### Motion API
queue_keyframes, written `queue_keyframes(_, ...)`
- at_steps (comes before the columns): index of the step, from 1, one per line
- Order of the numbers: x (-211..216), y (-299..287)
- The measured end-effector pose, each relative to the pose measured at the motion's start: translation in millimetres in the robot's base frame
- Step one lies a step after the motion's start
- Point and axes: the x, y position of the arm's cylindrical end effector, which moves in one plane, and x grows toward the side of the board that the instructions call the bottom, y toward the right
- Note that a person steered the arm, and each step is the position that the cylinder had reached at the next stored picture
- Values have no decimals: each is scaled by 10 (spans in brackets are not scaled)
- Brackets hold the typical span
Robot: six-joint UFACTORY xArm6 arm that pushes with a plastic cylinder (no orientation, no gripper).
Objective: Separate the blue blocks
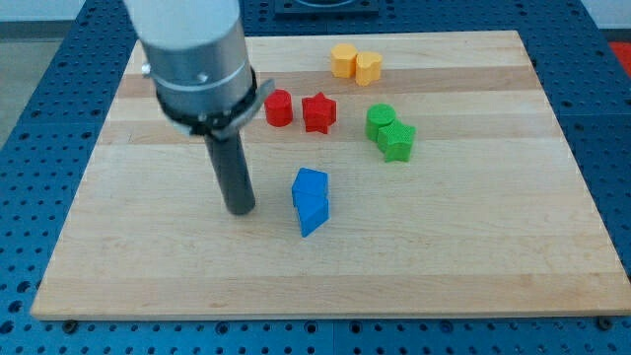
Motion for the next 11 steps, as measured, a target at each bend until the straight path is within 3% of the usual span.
queue_keyframes(2,776,283)
queue_keyframes(4,573,900)
queue_keyframes(9,-392,902)
queue_keyframes(11,-387,674)
